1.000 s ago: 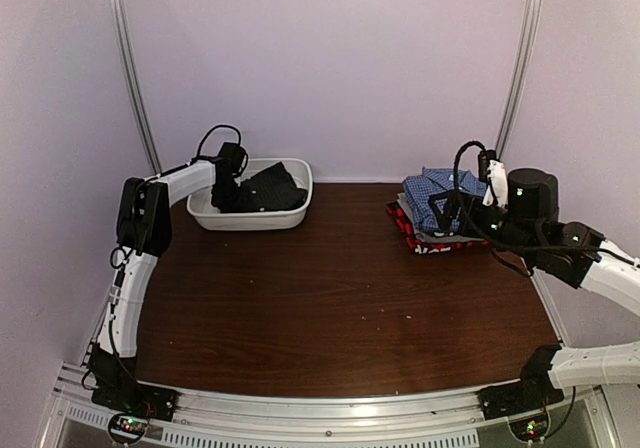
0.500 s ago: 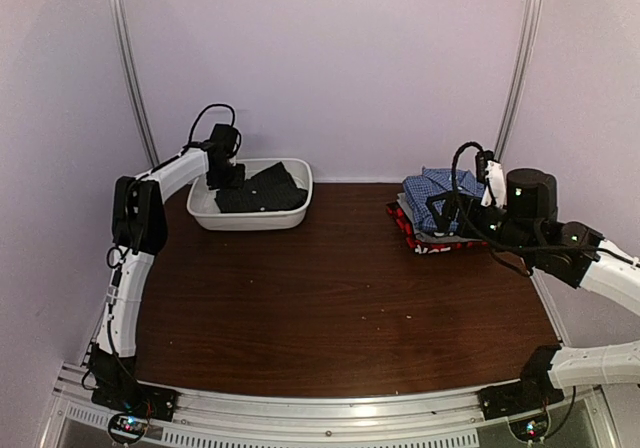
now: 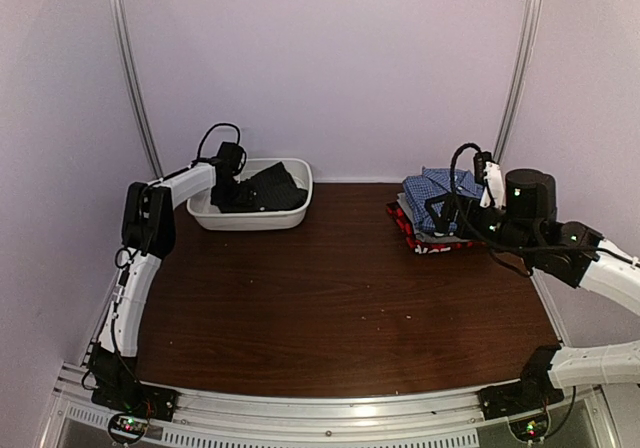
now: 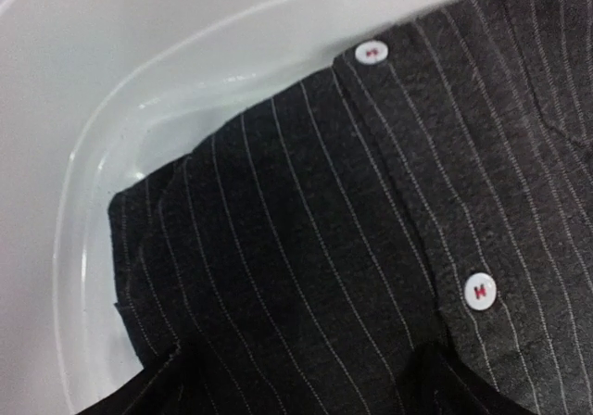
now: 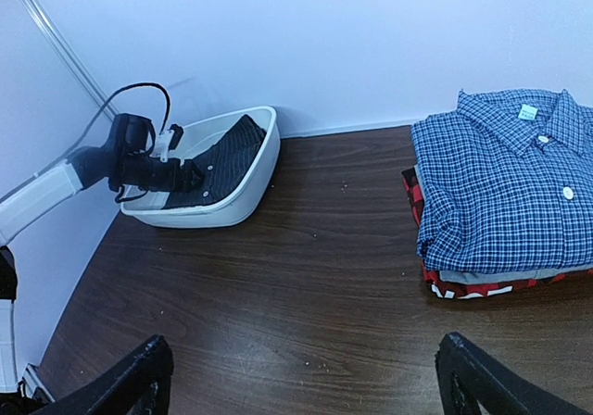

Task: Fold and stack the long sleeve shirts
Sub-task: Pick up the square-folded shirt from the bin, then place the square-folded shirt at the center of the board.

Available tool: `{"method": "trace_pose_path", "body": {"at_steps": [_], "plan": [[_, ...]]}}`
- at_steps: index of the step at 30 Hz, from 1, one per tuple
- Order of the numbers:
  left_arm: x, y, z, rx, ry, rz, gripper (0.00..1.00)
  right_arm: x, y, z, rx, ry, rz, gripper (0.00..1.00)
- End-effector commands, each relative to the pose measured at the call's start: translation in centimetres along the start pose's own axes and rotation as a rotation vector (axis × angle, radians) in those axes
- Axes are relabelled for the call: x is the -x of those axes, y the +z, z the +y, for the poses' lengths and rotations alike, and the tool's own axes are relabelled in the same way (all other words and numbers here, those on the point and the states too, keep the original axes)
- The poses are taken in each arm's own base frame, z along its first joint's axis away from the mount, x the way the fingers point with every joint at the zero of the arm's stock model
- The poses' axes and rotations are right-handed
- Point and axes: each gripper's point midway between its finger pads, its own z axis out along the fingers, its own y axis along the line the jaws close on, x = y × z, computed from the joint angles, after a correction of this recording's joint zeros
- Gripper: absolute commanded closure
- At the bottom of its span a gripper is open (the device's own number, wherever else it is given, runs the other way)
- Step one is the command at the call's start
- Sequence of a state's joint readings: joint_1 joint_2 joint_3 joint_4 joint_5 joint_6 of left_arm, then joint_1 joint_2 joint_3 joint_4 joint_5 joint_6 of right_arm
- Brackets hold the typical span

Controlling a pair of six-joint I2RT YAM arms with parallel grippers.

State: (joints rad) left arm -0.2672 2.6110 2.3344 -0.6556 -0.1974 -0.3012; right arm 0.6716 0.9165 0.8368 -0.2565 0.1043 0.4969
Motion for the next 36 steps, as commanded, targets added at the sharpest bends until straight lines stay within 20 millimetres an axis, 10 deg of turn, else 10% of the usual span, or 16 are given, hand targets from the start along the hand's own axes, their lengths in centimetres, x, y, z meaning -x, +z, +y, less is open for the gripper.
{"method": "trace_pose_path", "body": {"at_steps": [1,5,11,25,36], "plan": [[-2.2,2.5,-0.2,-0.004,-0.009,0.042,0.15,0.0,-0.6,-0.2,0.005,0.006,0.000,0.00],[-2.9,3.1,-0.3,-0.010,-0.012,0.058,0.33,-0.2,-0.8,-0.3,0.005,0.011,0.000,0.00],[-1.2,2.1,-0.4,-0.016,-0.012,0.020,0.98,-0.2,-1.0,-0.3,0.006,0.014,0.002,0.00],[12.8,-14.6,-1.8,-0.213,-0.070,-0.387,1.00,-0.5,-0.7,-0.3,0.014,0.019,0.000,0.00],[13.9,-29.8,-8.6,-0.491,0.044,-0.563,1.00,-0.4,-0.1,0.2,0.038,0.000,-0.011,0.00]]}}
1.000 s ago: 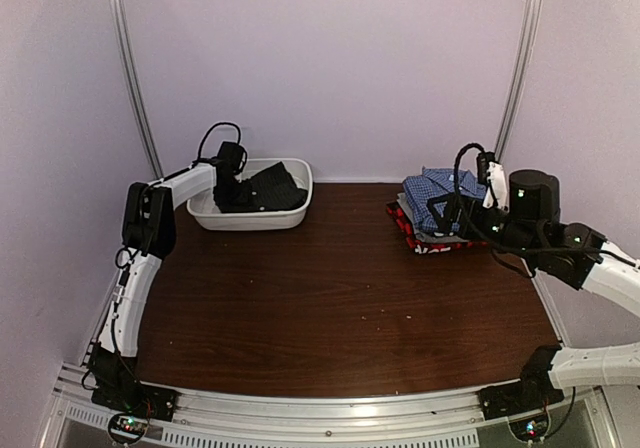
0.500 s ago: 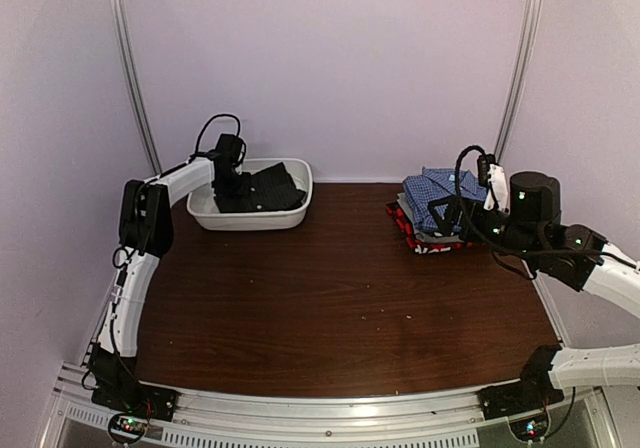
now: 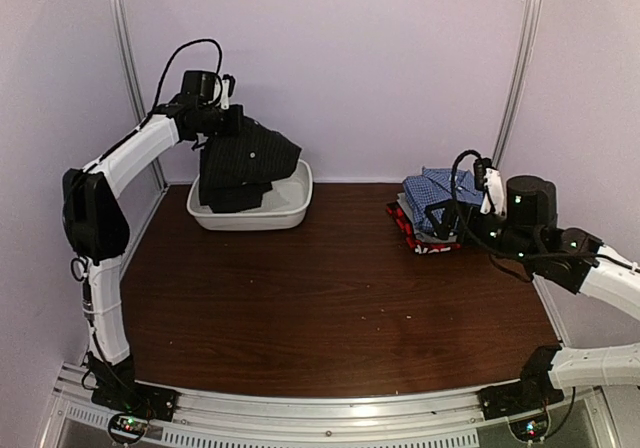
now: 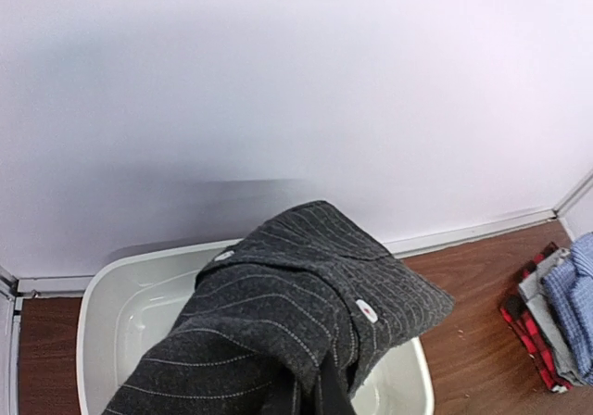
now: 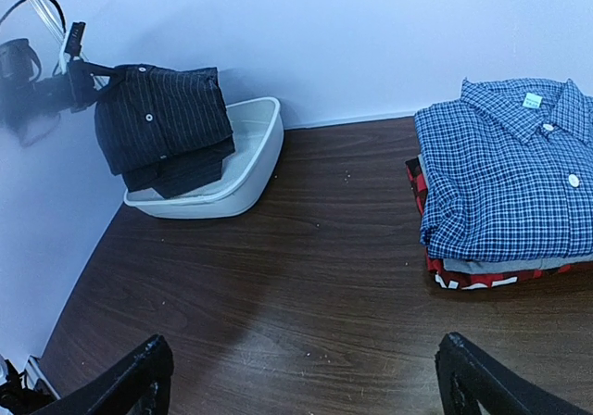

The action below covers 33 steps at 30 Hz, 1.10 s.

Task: Fold and stack the long sleeve shirts
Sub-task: Place the square-folded shirt at the center of the board.

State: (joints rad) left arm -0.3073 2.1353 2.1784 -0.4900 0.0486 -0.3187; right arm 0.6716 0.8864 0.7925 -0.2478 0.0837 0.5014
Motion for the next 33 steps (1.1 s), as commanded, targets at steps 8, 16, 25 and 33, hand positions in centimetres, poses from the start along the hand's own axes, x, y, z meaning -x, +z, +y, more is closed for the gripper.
{"method": "trace_pose_path", "body": {"at_steps": [8,16,25,33], "plan": [[3.9,-14.2,-15.9,-0.375,0.138,-0.231,1.00,1.4,0.2,1.1,0.048,-0.033,-0.049,0.00],[-6.3,-16.3,-21.4,-0.592,0.080,-0.040,1.00,1.5,1.0,1.5,0.049,-0.057,-0.036,0.00],[-16.2,-16.1,-23.2,-0.673,0.041,0.153,1.00,0.9,2.1,1.8,0.063,-0.059,-0.014,0.00],[-28.9,-15.8,-21.4,-0.687,0.015,0.483,1.00,-1.3,2.7,2.4,0.126,-0.046,0.042,0.00]]}}
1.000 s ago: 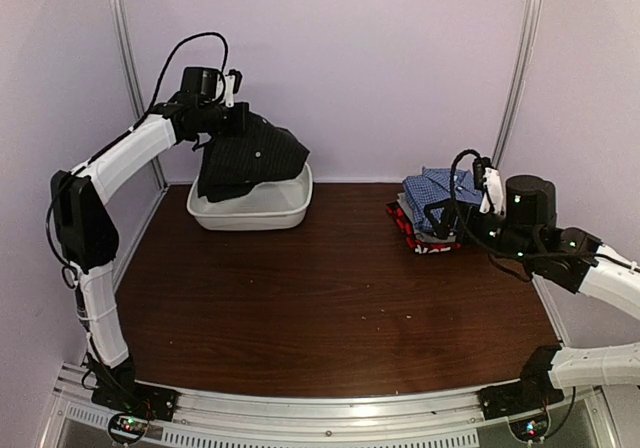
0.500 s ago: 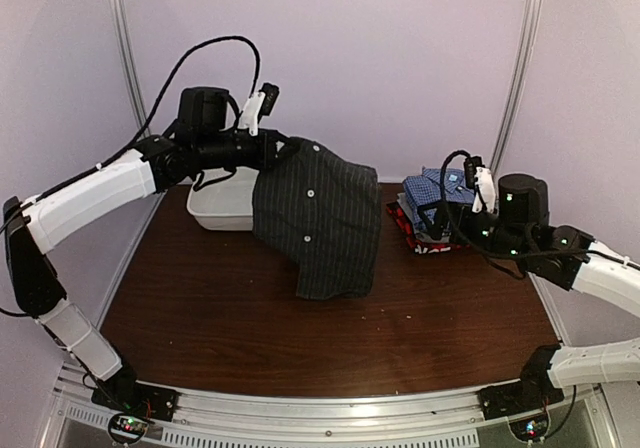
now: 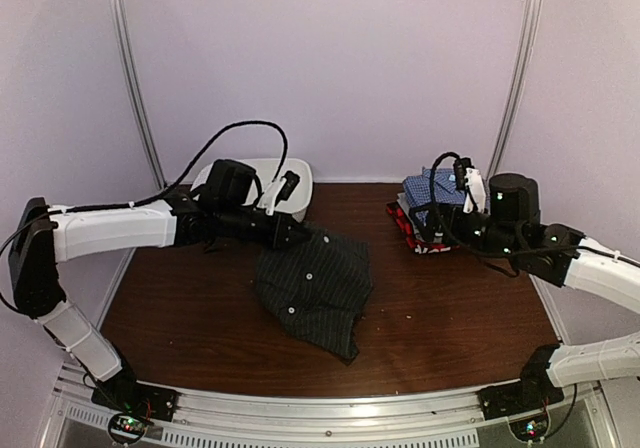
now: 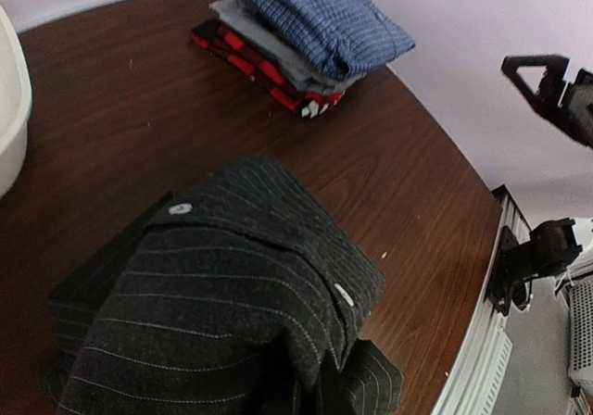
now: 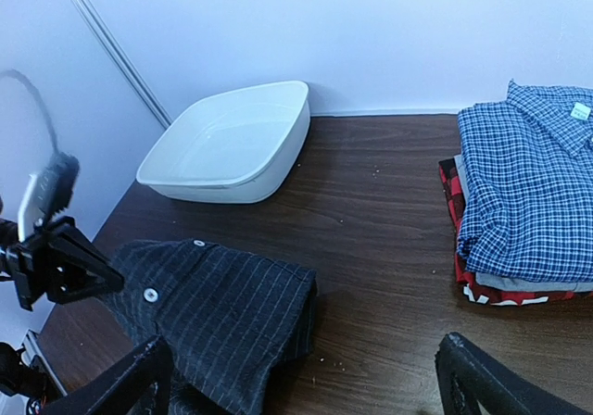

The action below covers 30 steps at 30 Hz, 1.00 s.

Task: Fold and stack the long sleeve shirts
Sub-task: Place the square-folded shirt at the center of the board, then pick up the crumpled shirt from the center of the board.

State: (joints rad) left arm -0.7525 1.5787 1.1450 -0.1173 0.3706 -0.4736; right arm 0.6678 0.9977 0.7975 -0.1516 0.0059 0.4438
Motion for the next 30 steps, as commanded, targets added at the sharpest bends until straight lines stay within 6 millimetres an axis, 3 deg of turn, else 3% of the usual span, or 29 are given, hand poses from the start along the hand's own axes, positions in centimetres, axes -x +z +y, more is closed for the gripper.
{"method": "trace_pose_path", "body": {"at_steps": [1,4,6,7,9,13,17,22,25,30], "plan": [[-8.4,1.2,0.9,-0.052,-0.095,0.196,1.00,-0.6,0.2,0.9,0.070,0.016,0.004,0.00],[-15.2,0.3,2.1,-0.039,-0.183,0.345,1.00,-2.1,0.5,0.4,0.066,0.031,0.033,0.00],[-17.6,-0.7,2.7,-0.008,-0.214,0.391,1.00,-3.0,0.8,0.1,0.062,0.040,0.054,0.00],[-17.9,-1.1,2.8,0.010,-0.220,0.391,0.95,-3.5,1.0,0.0,0.058,0.042,0.065,0.00],[-17.0,-2.2,3.1,0.055,-0.208,0.351,0.76,-4.2,1.3,-0.3,0.050,0.048,0.081,0.00],[-12.0,-4.2,2.7,0.133,-0.154,0.215,0.51,-4.1,1.0,-0.8,0.022,0.051,0.070,0.00],[-7.3,-5.4,1.4,0.144,-0.109,0.109,0.46,-2.9,-0.2,-2.2,-0.045,0.049,0.005,0.00],[-4.1,-5.2,-0.1,0.110,-0.078,0.071,0.43,-0.8,-2.8,-4.7,-0.181,0.083,-0.114,0.00],[-3.3,-4.1,-0.7,0.119,-0.056,0.089,0.41,-0.2,-4.0,-5.1,-0.195,0.077,-0.147,0.00],[-4.1,0.7,-2.3,0.189,0.036,0.192,0.40,-0.4,-4.3,-5.2,-0.194,0.070,-0.142,0.00]]}}
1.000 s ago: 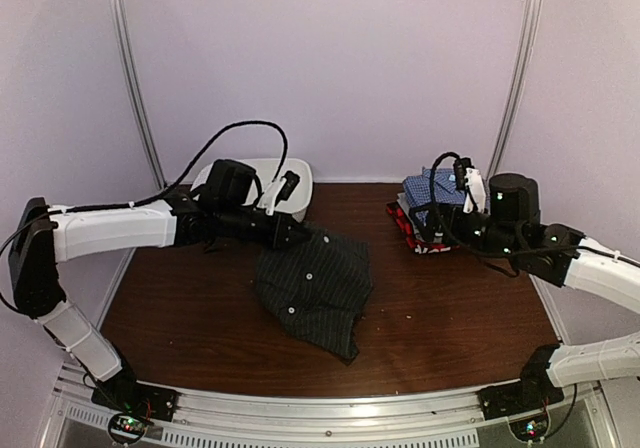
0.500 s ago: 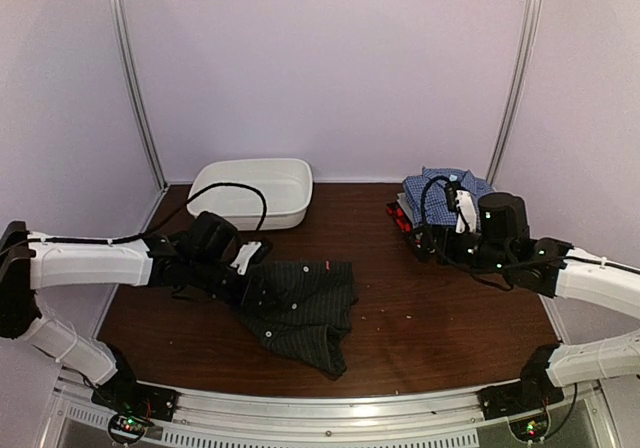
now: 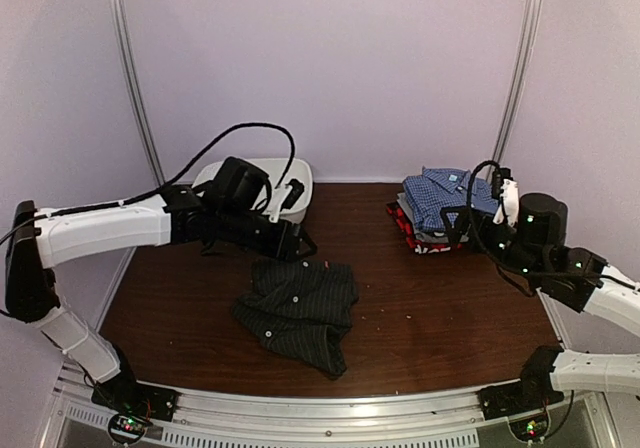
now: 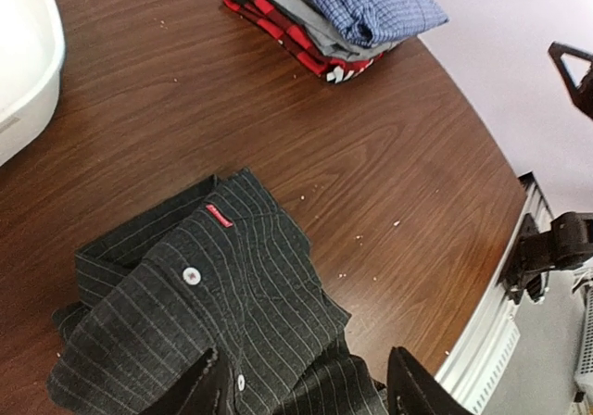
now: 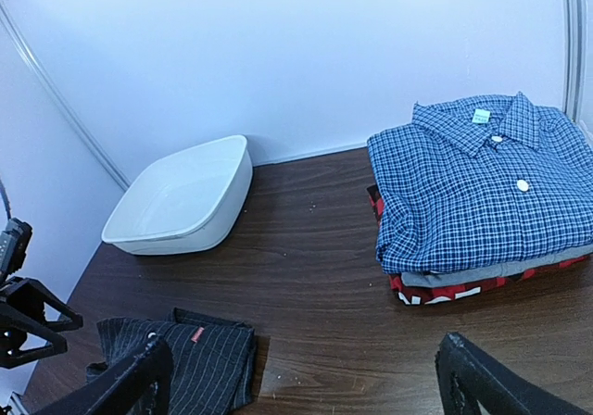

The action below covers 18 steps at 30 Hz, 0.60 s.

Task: Fold and stack the long sleeve shirts
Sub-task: Pick up the crumpled shirt from the center of the board.

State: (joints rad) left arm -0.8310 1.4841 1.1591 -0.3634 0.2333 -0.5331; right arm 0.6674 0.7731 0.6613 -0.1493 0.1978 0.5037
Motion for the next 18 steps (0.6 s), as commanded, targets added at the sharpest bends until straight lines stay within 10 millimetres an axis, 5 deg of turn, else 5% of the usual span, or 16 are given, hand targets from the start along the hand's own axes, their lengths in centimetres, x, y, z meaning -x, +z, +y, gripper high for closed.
{"method": "trace_pose_path", "body": {"at_steps": [1,10,18], "plan": [[-0.7,3.9,-2.1,0.096,0.122,0.093,0.41,-1.1,0.1,-1.4,-0.058,-0.015,0.023,0.00],[-5.7,13.1,-5.6,0.109,0.263,0.299,0.46,-0.3,-0.2,-1.4,-0.051,0.001,-0.021,0.00],[-6.5,18.1,-4.5,0.194,0.312,0.323,0.50,-0.4,-0.1,-1.0,-0.033,-0.002,-0.021,0.00]]}}
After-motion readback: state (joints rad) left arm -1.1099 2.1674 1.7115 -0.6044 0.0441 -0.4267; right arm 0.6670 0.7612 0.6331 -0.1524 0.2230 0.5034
